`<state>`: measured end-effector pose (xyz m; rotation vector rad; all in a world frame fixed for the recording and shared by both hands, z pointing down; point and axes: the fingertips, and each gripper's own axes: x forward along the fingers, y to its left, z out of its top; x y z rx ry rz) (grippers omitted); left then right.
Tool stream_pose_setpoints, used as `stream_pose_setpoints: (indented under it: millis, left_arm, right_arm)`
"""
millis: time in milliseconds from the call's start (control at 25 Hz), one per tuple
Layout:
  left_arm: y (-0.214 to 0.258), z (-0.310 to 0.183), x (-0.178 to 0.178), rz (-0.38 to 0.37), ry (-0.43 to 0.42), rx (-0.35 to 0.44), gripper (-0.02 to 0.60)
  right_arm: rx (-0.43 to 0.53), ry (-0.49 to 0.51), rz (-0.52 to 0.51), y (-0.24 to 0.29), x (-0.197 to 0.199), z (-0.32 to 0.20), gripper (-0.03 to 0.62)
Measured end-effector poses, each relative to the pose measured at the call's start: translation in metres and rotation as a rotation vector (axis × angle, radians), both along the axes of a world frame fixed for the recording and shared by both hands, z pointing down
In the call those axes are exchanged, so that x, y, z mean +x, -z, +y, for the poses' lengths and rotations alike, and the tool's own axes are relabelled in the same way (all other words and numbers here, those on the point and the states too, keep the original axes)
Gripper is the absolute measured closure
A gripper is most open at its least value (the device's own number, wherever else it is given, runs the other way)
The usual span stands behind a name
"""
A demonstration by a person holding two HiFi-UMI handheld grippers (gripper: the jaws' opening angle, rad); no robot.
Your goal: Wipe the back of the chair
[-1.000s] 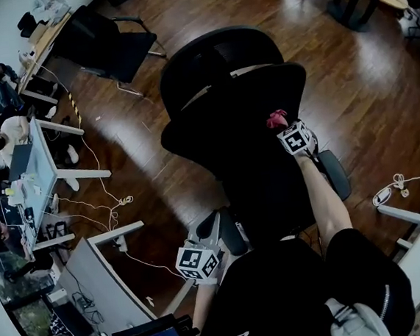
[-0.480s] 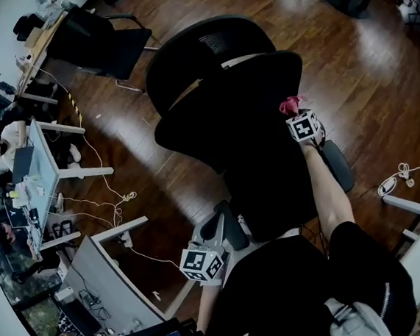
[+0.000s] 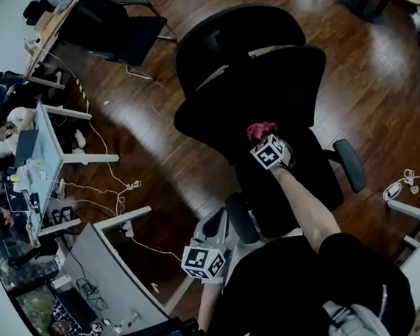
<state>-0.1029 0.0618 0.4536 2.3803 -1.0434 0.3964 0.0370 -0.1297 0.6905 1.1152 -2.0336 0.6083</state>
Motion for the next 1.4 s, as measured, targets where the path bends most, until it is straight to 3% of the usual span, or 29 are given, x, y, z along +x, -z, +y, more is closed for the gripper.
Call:
stream_pose_setpoints:
  millis: [160,360,560,800,1400]
  left_arm:
    - [-0.005,0.001,-0.023,-0.01,0.033,-0.009,0.594]
    - [-0.013,0.015,-0.039,-0.013,0.042,-0.038,0.594]
    - [-0.014,0.018,-0.048,-0.023,0.047,-0.029,0.594]
    - [-0.017,0.018,-0.032,-0.02,0.021,-0.034,0.594]
    - [-0.027,0.02,0.061,-0.016,-0.096,-0.065,0.594]
  right_arm:
    - [0.004,0.108,-0.038,0.002,-0.071,0.003,0.546]
    - [-0.025,0.252,-0.035,-0.011,-0.133,0.032,0.546]
    - [-0.025,0.286,-0.007,-0.021,-0.137,0.037,0.546]
    - [-0.02,0.178,0.038,-0.027,-0.054,0.021,0.546]
    - [-0.036,-0.196,0.187,-0.04,0.243,-0.006,0.545]
